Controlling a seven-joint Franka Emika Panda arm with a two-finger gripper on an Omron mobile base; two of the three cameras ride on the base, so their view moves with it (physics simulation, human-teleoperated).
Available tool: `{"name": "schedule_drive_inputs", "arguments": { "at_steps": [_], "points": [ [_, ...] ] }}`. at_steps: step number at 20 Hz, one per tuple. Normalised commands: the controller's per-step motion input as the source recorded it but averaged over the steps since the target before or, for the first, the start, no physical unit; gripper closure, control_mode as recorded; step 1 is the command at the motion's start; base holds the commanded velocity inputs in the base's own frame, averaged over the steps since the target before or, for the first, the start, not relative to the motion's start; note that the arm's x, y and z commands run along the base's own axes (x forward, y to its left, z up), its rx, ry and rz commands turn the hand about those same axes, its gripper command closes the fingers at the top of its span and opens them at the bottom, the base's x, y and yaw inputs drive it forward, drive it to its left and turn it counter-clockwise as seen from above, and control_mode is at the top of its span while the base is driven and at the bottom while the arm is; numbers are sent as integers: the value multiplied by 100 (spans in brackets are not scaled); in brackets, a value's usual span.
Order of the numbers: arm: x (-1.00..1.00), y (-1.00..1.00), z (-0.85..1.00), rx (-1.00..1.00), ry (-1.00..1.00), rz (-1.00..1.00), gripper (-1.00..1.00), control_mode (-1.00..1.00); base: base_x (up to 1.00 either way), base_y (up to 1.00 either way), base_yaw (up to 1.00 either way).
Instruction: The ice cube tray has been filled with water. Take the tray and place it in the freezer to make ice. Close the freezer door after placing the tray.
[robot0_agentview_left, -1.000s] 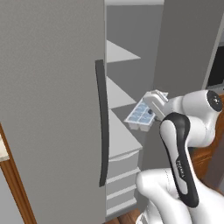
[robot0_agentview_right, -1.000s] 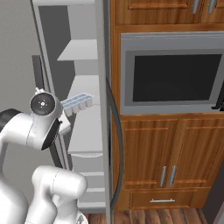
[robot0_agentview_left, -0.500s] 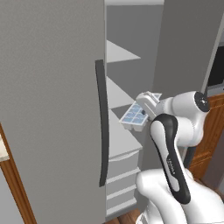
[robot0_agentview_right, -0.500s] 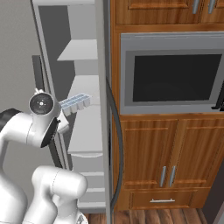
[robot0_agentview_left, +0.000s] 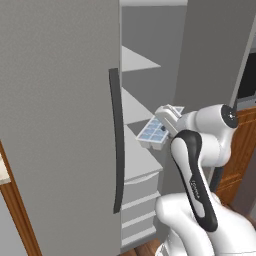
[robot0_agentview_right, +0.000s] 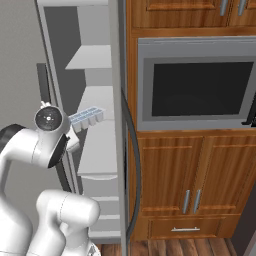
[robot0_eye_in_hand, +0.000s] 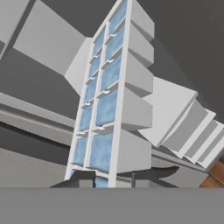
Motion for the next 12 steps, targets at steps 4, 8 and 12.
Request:
{"name": "schedule_drive_inputs", "arguments": {
  "at_steps": [4,8,12],
  "points": [
    [9,0,0,0,0,0,100,-100,0,0,0],
    [13,0,0,0,0,0,100,-100,0,0,0],
    [19,0,0,0,0,0,100,-100,0,0,0]
  ]
}}
